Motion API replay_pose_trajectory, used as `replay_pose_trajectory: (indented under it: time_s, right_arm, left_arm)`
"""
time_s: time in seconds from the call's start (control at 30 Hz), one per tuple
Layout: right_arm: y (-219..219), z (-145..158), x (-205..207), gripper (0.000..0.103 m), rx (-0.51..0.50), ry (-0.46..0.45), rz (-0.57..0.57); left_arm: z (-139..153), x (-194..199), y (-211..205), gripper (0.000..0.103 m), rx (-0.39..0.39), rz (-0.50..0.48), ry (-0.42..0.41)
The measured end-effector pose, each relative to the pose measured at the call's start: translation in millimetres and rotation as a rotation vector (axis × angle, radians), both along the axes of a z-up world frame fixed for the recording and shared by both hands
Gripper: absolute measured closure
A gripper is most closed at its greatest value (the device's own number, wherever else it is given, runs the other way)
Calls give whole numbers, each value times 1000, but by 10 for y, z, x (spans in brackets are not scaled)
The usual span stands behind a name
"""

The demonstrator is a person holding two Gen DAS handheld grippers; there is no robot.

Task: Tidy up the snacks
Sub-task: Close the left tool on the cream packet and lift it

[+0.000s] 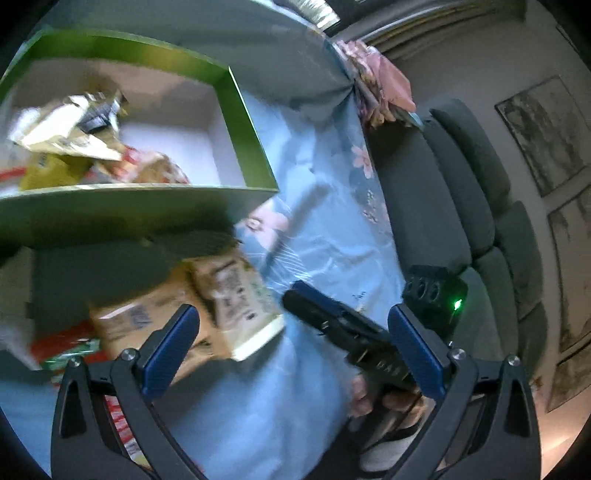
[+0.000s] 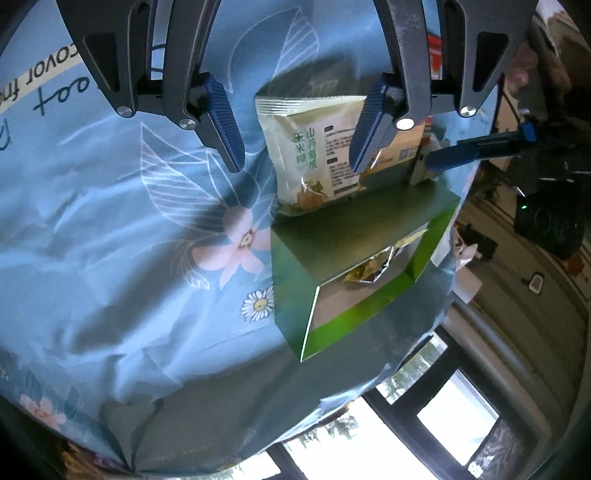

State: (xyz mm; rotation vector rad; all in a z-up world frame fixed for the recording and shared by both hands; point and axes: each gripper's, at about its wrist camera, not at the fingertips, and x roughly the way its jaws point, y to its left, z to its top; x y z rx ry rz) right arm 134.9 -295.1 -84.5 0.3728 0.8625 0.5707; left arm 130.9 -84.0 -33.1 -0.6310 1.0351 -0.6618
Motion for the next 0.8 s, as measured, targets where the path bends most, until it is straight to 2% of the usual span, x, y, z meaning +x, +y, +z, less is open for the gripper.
replay_pose_trajectory:
  time_s: [0.27, 0.37, 0.6, 0.67, 0.8]
  right_arm:
    - [22, -65, 31, 42, 19, 16, 37]
    - [36, -71, 45, 42, 21, 18, 45]
    - [52, -104, 78, 45, 26, 32, 58]
    - [74, -108, 83, 46, 24, 32, 67]
    - [139, -132, 88, 51, 3, 35, 88]
  left_arm:
    - [-67, 186, -125, 2, 21, 7, 92]
    - [-91, 231, -179, 2, 58, 6, 111]
    - [-249, 332, -275, 13, 158, 25, 166]
    - [-279, 348, -265, 21, 180, 36, 172]
    - [-294, 369, -204, 28, 173, 42, 182]
